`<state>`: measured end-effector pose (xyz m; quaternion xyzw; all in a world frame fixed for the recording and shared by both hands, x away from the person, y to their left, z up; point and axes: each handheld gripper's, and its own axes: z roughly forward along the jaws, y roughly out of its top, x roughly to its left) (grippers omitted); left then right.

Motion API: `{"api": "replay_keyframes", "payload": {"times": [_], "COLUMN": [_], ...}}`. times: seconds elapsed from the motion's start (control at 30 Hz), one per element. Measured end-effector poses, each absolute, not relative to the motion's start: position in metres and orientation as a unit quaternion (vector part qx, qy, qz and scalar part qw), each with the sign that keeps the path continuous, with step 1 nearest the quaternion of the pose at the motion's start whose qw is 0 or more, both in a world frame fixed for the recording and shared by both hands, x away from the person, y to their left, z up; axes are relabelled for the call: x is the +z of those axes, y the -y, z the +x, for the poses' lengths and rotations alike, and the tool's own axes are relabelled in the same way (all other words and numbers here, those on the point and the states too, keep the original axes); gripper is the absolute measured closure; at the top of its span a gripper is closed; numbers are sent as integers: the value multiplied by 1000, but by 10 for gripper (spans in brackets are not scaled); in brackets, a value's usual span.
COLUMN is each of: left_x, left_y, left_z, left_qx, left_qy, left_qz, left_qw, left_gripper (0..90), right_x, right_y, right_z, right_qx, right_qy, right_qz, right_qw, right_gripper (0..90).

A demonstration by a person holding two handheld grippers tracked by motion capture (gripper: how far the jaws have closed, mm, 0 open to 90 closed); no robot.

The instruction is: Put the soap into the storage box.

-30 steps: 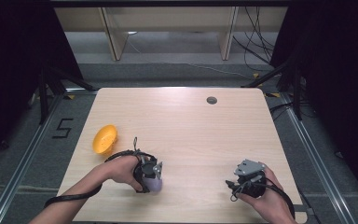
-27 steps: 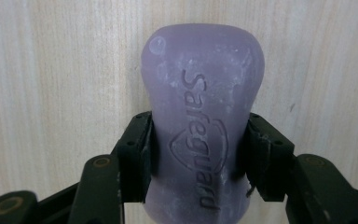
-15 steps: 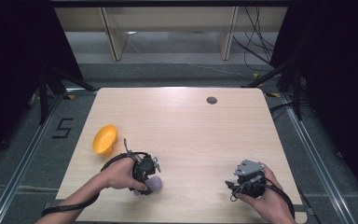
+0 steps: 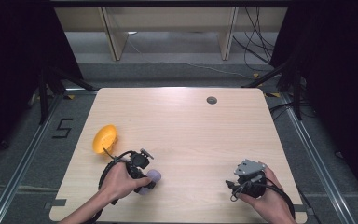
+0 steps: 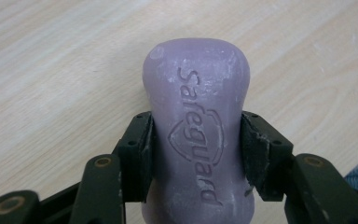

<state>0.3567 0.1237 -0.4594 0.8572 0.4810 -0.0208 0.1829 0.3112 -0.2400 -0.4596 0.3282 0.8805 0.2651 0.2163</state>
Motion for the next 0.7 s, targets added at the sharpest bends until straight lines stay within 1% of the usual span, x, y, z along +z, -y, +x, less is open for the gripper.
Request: {"api": "replay_keyframes", "payload": {"times": [0.27, 0.3, 0.33, 0.37, 0.7], "left_x": [-449, -448, -446, -446, -442], "left_y": [-135, -137, -140, -140, -156], "left_z": [357, 358, 359, 358, 359], "left_qx": [-5, 3, 6, 5, 20], "left_qy": [-505, -501, -492, -508, -535], "left_qz": [841, 842, 851, 838, 820], "left_qw": [193, 199, 187, 199, 205], "left_gripper": [485, 485, 485, 485, 485], "right_x": [-459, -458, -458, -458, -458], "right_y": [241, 241, 241, 241, 241], "right_z": [311, 311, 311, 311, 311], "right_qx": [266, 266, 266, 266, 264], "right_qy": [-880, -880, -880, -880, -879], "right_qz": [328, 328, 328, 330, 333], "right_qw": [216, 216, 216, 216, 216], "right_gripper": [299, 298, 298, 298, 298]}}
